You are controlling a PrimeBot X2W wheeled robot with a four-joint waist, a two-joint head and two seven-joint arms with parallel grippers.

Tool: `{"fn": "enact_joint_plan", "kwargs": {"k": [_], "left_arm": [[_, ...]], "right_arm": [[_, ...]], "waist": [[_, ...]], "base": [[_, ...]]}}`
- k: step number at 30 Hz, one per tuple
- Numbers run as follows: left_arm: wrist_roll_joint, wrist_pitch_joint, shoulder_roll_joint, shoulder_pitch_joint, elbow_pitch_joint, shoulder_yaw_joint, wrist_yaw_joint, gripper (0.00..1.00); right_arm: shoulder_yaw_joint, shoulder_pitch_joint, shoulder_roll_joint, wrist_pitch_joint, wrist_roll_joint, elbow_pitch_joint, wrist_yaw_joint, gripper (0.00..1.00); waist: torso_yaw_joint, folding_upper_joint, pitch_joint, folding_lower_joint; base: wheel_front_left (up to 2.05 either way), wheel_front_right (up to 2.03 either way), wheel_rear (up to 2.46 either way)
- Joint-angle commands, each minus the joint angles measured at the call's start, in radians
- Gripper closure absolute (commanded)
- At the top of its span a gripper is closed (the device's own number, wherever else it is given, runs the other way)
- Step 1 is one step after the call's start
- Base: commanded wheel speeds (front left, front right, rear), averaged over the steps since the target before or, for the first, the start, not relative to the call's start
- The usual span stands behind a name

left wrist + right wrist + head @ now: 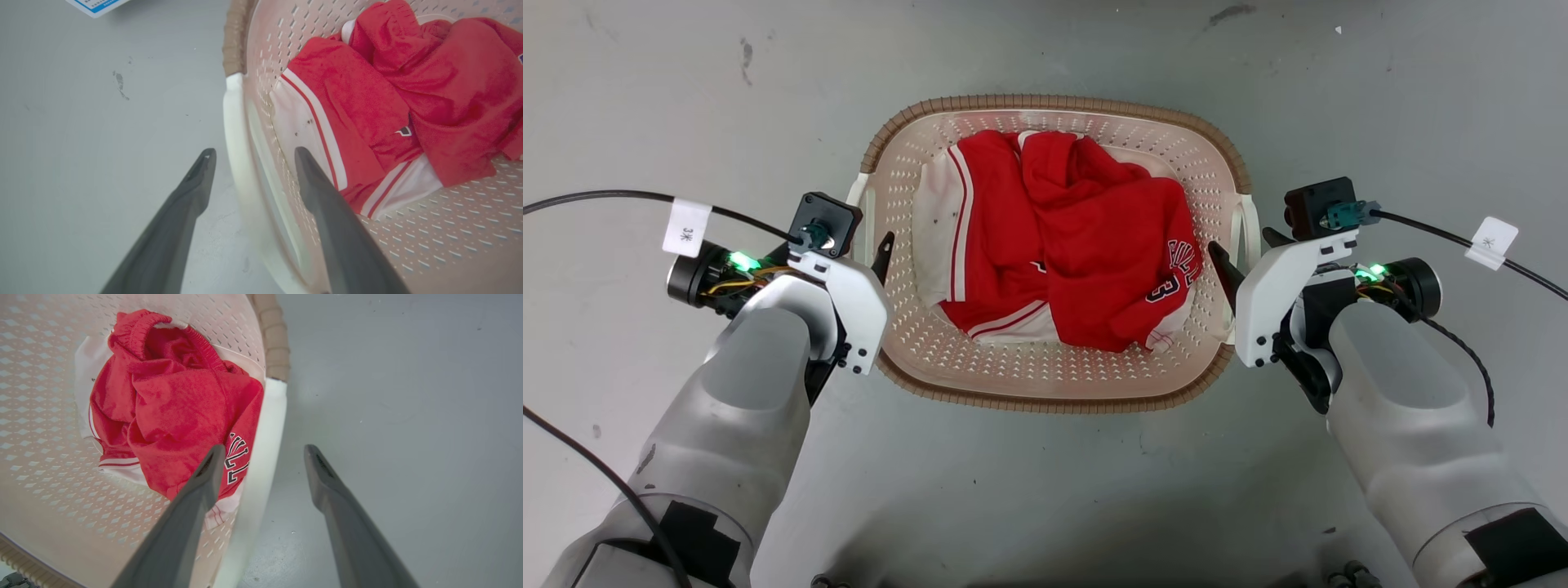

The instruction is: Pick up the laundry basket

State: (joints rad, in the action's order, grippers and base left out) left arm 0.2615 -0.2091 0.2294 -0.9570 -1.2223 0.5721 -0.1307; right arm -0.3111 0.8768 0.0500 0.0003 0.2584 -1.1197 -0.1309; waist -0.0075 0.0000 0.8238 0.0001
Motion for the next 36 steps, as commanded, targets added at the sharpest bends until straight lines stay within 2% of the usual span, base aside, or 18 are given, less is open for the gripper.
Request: {"fn": "enact_joint_plan", "kwargs": {"k": [1, 8, 18, 19, 20, 21, 22, 30, 36], "left_arm": [[0.009, 0.009, -0.003, -0.014, -0.007, 0.009, 0.001, 0.0], [0.064, 0.065, -0.007, -0.026, -0.022, 0.051, 0.001, 0.0], [0.135, 0.089, -0.004, -0.035, -0.011, 0.116, 0.001, 0.0], [0.144, 0.097, -0.006, -0.03, -0.008, 0.124, 0.001, 0.07], [0.155, 0.104, -0.008, -0.023, -0.004, 0.133, 0.001, 0.71], [0.167, 0.11, -0.008, -0.017, 0.003, 0.142, 0.001, 1.0], [0.182, 0.118, -0.012, -0.007, 0.015, 0.157, 0.001, 1.0], [0.289, 0.153, 0.026, 0.023, 0.074, 0.241, 0.001, 1.0], [0.363, 0.206, 0.058, 0.047, 0.109, 0.318, 0.001, 1.0]], "right_arm": [[-0.007, 0.016, 0.001, -0.001, 0.007, -0.008, 0.0, 0.0], [-0.042, 0.032, 0.001, 0.001, 0.032, -0.028, 0.0, 0.0], [-0.057, 0.055, 0.0, -0.001, 0.047, -0.072, 0.0, 0.0], [-0.059, 0.055, 0.0, 0.0, 0.052, -0.072, 0.0, 0.0], [-0.059, 0.053, 0.0, 0.003, 0.062, -0.074, 0.0, 0.18], [-0.059, 0.054, 0.0, 0.002, 0.066, -0.077, 0.0, 0.64], [-0.064, 0.055, 0.0, 0.0, 0.069, -0.079, 0.0, 1.0], [-0.086, 0.071, 0.0, 0.001, 0.089, -0.098, -0.002, 1.0], [-0.089, 0.094, 0.003, 0.041, 0.064, -0.133, -0.001, 1.0]], "waist": [[0.001, 0.0, 0.006, -0.0001], [0.001, 0.0, 0.025, -0.0001], [0.009, 0.0, 0.042, -0.0001], [0.01, 0.0, 0.042, -0.0001], [0.011, 0.0, 0.042, -0.0001], [0.012, 0.0, 0.041, -0.0001], [0.013, 0.0, 0.04, -0.0001], [0.012, 0.0, 0.023, -0.0001], [0.0, 0.0, -0.038, -0.0001]], "base": [[0.0, 0.0, 0.0], [0.0, 0.0, 0.0], [0.0, 0.0, 0.0], [0.0, 0.0, 0.0], [0.0, 0.0, 0.0], [0.0, 0.0, 0.0], [0.0, 0.0, 0.0], [0.0, 0.0, 0.0], [0.0, 0.0, 0.0]]}}
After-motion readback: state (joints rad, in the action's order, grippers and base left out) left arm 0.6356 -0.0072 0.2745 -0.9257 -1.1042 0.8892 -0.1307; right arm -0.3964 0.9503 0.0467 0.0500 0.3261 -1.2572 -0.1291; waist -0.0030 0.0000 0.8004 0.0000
